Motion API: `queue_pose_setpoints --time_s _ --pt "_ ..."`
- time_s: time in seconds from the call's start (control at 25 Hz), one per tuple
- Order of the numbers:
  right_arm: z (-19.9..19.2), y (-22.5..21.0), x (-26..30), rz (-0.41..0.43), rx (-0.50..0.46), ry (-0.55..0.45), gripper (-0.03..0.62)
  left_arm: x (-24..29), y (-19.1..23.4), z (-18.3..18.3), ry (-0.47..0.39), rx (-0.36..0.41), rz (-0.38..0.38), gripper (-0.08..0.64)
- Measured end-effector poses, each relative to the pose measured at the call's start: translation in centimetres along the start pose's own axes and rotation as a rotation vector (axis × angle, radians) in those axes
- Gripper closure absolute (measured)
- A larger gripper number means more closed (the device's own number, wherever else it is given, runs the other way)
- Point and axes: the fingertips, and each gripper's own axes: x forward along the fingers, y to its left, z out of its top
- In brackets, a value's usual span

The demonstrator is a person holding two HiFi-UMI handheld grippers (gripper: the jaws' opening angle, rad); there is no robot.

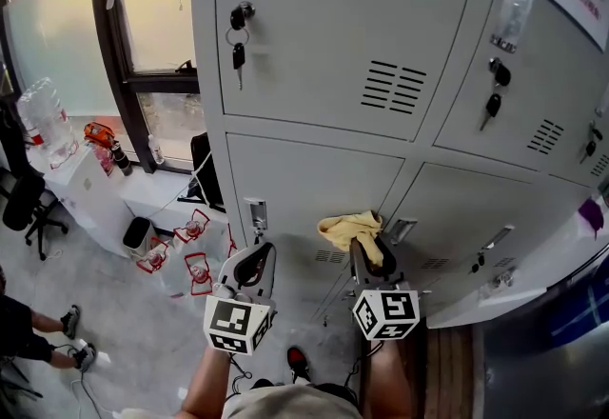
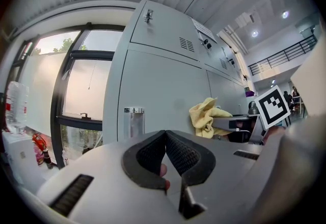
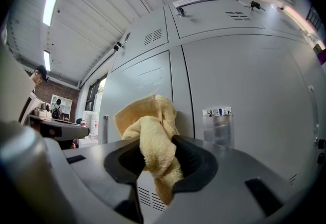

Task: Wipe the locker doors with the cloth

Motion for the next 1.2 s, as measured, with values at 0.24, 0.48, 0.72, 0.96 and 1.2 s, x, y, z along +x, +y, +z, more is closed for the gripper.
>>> queue_pose_setpoints --time_s 0.24,0.48,0.72,0.96,1.2 --pt "0.2 1.6 -1.1 0.037 -0.001 -0.014 0.453 -0.6 0.3 -0.3 0.009 -0.003 0.016 0.537" --pt "-1.1 4.4 -1.1 0.106 0.006 0.011 0.453 -1.4 1.1 -1.2 0.029 -0.013 0.046 0.537" --pt "-4.0 8.0 -0.1 0.195 0.019 0.071 0.453 -2.6 2.2 -2.6 0.058 -0.026 0.092 0.537" --pt "-6.2 10.6 1.2 0.263 0.049 0.111 0.453 -3.5 4.0 -3.7 0.093 -0.035 0.150 0.537" --pt "-8.2 12.5 2.6 0.318 0.067 0.152 0.453 -4.2 5.3 -4.9 0.122 -0.051 0.197 0.537"
